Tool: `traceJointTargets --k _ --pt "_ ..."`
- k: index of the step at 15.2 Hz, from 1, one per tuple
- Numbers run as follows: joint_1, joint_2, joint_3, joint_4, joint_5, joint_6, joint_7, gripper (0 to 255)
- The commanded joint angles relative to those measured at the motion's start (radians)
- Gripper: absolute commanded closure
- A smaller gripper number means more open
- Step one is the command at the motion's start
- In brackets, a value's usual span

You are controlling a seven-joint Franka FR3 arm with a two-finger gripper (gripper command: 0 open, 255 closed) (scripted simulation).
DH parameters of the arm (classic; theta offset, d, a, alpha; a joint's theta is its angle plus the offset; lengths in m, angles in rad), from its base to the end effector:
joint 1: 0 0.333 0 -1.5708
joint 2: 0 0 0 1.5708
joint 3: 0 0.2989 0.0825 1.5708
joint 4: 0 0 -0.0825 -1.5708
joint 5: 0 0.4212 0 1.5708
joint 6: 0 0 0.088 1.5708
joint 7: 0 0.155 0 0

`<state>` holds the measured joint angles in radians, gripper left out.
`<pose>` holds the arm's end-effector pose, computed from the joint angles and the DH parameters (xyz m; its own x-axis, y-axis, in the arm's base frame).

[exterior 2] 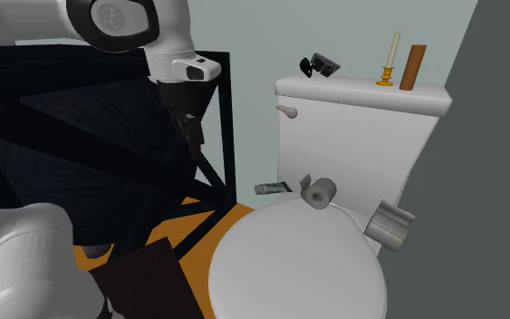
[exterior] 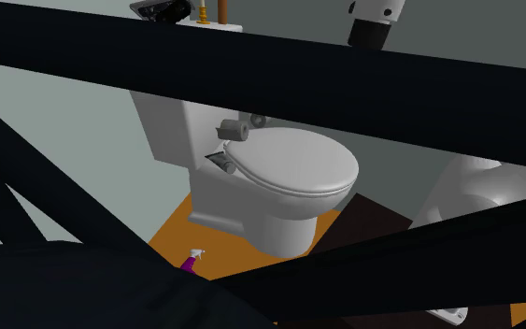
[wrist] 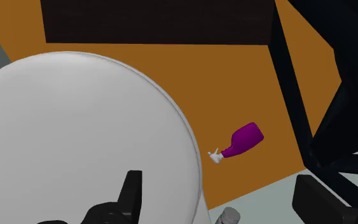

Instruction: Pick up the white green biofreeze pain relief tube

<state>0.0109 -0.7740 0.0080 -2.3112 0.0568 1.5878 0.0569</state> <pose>0.3638 0.0160 0.5509 0.9980 -0.0409 0.0475 -0.0383 -0.9978 -0.0540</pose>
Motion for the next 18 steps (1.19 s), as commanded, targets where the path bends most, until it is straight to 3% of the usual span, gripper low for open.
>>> traceJointTargets --k 1,9,18 --pt "0.0 0.0 0.0 0.0 0.0 0.0 0.0 0" --pt "0.005 0.302 0.035 0.082 0.039 0.158 0.061 0" --pt "0.012 0.664 0.061 0.269 0.065 0.267 0.122 0"
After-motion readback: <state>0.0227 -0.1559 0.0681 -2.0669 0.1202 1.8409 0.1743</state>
